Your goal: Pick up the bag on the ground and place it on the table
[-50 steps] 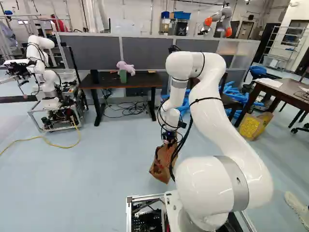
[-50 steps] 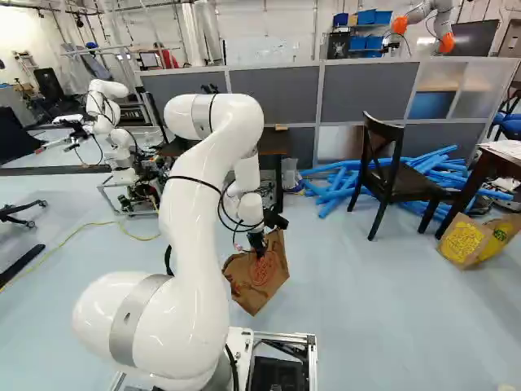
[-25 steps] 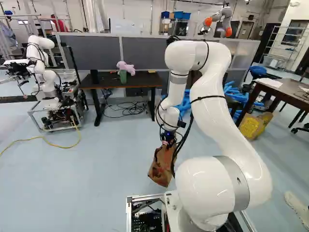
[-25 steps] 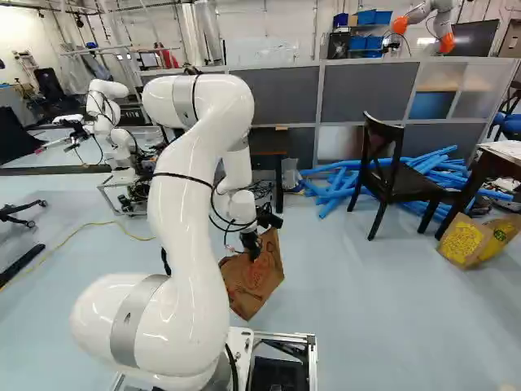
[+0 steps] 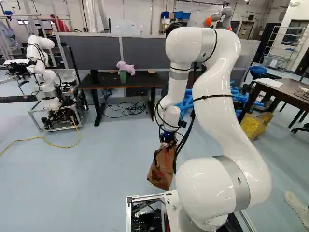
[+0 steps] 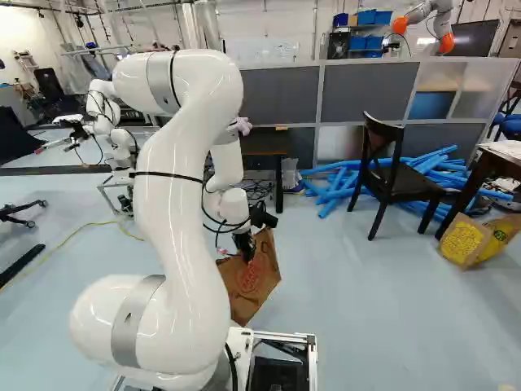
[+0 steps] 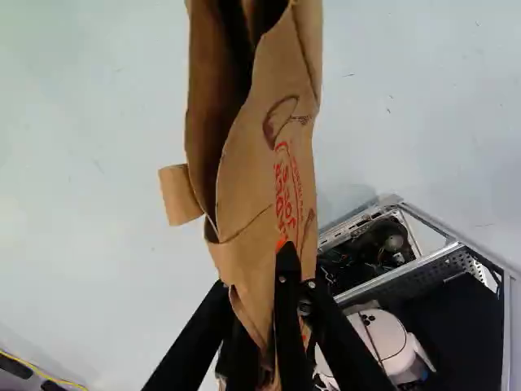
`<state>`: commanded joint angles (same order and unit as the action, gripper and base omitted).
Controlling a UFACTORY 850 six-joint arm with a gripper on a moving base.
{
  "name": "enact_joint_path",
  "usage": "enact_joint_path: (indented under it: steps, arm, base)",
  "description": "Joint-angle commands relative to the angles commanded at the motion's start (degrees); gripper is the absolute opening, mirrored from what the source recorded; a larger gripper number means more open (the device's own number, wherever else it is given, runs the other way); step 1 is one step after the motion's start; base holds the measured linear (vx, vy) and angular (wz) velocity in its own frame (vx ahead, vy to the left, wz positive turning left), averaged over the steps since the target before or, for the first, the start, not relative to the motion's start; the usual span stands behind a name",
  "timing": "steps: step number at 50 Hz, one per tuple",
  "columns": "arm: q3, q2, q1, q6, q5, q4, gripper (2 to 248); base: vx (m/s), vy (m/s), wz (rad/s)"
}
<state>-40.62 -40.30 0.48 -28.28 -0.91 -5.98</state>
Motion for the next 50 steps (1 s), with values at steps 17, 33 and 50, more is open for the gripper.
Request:
enact_joint_path:
  steps: [17,33,50]
  arm:
    - [4.5,5.4,0.2,0.0,-0.7,0.0,21]
    - [7.2,10.2,0.3,0.0,-0.3,0.0,21]
    - [9.6,15.2,0.2,0.0,2.3,0.0,21]
  base:
    - [0.0,0.0,0.0]
    - [0.0,0.0,0.0]
    - [0.0,0.0,0.0]
